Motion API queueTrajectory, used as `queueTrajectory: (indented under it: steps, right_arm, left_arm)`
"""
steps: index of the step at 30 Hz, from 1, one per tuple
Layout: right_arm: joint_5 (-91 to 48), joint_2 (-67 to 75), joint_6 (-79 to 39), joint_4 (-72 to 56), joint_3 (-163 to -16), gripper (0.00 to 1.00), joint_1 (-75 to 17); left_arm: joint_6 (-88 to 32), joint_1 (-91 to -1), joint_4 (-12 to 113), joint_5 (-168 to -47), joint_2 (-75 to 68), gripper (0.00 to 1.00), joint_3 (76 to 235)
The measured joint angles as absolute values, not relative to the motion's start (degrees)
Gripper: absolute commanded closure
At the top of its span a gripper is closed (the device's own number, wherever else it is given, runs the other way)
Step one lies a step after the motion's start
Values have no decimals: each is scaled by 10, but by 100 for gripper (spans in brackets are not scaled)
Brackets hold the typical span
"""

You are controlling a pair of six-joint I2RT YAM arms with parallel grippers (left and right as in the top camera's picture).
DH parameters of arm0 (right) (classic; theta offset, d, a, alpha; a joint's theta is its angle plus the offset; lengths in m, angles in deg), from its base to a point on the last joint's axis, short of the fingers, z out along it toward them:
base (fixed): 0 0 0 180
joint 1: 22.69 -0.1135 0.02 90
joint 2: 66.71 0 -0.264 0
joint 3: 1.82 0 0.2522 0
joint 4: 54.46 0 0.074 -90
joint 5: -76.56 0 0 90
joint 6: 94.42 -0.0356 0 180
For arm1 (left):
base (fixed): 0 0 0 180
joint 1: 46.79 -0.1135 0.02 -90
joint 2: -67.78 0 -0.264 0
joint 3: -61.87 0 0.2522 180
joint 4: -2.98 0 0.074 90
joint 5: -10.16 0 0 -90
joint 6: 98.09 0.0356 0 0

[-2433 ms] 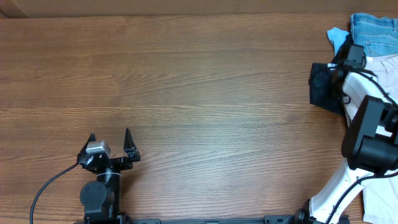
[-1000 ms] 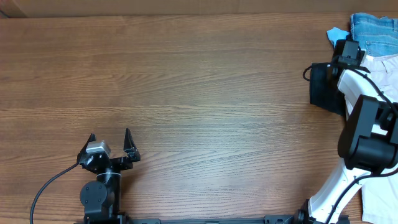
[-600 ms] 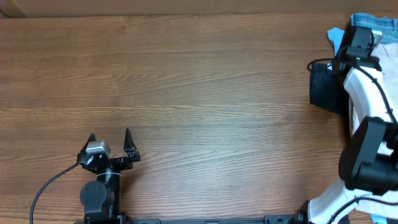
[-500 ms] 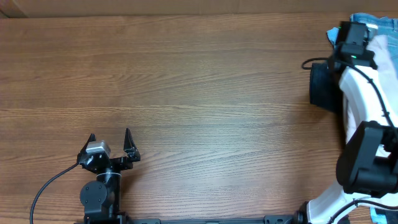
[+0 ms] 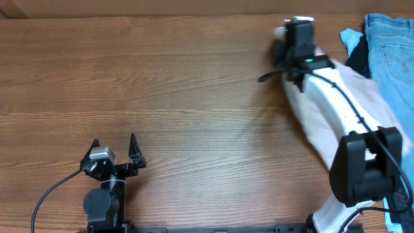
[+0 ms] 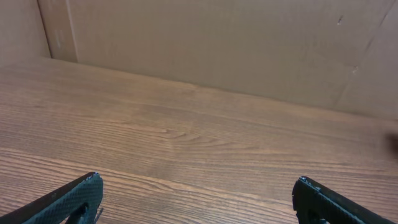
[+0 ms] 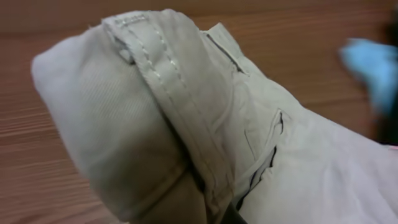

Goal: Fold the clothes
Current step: 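Drag the beige trousers left onto the open table and release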

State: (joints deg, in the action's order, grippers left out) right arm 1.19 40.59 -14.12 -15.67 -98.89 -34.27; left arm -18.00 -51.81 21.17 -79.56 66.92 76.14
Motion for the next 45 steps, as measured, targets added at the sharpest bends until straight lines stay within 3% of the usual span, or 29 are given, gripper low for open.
queueTrajectory:
  steps: [15, 25, 28, 30, 34, 37, 43, 45]
  right_arm:
    - [-76, 464, -295, -242, -991, 96, -614]
    - [-135, 487, -348, -288, -991, 95, -704]
    - [-156, 487, -365, -297, -991, 73, -721]
    - [-166, 487, -370, -303, -991, 64, -731]
    - [-167, 487, -349, -301, -995, 59, -740]
    - [-123, 487, -331, -260, -1014, 43, -736]
    - [-3, 456, -306, -109, -1080, 38, -680]
    - [11, 432, -303, -68, -1095, 46, -636]
  left_arm:
    - [-180, -518, 212, -796, 669, 0, 761]
    - [-180, -518, 212, -796, 669, 0, 761]
    - [-180, -518, 212, -796, 669, 0, 761]
    - [-180, -518, 212, -796, 669, 0, 761]
    - [-180, -518, 212, -796, 669, 0, 761]
    - [-180, -518, 212, -796, 669, 0, 761]
    - [-180, -518, 212, -796, 669, 0, 761]
    - [-180, -518, 212, -796, 669, 0, 761]
